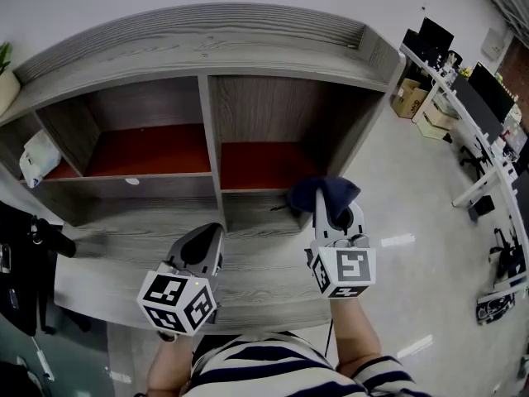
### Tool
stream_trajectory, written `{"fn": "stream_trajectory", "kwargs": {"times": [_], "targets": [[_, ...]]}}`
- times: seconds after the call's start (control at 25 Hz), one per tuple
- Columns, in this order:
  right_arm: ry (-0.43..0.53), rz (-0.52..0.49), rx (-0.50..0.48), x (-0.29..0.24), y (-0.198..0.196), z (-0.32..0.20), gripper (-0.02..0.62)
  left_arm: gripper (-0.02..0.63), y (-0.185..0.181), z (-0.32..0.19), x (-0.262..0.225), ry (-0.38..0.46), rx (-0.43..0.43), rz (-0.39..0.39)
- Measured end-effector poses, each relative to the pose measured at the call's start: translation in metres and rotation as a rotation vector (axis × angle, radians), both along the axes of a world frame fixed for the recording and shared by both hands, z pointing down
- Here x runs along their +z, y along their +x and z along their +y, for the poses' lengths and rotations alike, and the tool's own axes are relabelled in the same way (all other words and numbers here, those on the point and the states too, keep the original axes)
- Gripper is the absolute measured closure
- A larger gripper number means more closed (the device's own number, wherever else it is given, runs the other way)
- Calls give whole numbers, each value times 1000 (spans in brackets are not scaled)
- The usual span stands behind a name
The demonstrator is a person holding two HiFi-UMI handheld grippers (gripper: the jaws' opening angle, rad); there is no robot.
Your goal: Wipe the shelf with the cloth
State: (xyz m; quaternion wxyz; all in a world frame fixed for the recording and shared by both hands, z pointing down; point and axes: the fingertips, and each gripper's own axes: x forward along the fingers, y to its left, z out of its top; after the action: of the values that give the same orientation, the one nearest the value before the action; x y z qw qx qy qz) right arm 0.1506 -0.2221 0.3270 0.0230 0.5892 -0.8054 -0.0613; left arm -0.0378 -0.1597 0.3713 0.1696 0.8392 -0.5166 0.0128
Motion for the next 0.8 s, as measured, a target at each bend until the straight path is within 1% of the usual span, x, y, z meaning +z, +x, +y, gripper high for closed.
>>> {"fn": "stream_trajectory", "kwargs": {"times": [0.12, 0.28, 0.44, 0.68, 0.8], "targets": [[1, -3, -96, -1, -34, 9, 551, 588, -7, 2, 1, -3, -24, 0], [-21, 15, -225, 9, -82, 15, 551, 588, -21, 5, 3, -7, -65, 0], [-48, 30, -323, 21, -126, 20, 551, 588, -39, 10, 5, -13, -119, 1], [-72, 41, -411, 31, -175, 20, 551, 588, -61, 18, 7, -21, -176, -3], [-57, 88, -418, 36, -189, 15, 551, 588, -68, 21, 8, -26, -196, -5]]}}
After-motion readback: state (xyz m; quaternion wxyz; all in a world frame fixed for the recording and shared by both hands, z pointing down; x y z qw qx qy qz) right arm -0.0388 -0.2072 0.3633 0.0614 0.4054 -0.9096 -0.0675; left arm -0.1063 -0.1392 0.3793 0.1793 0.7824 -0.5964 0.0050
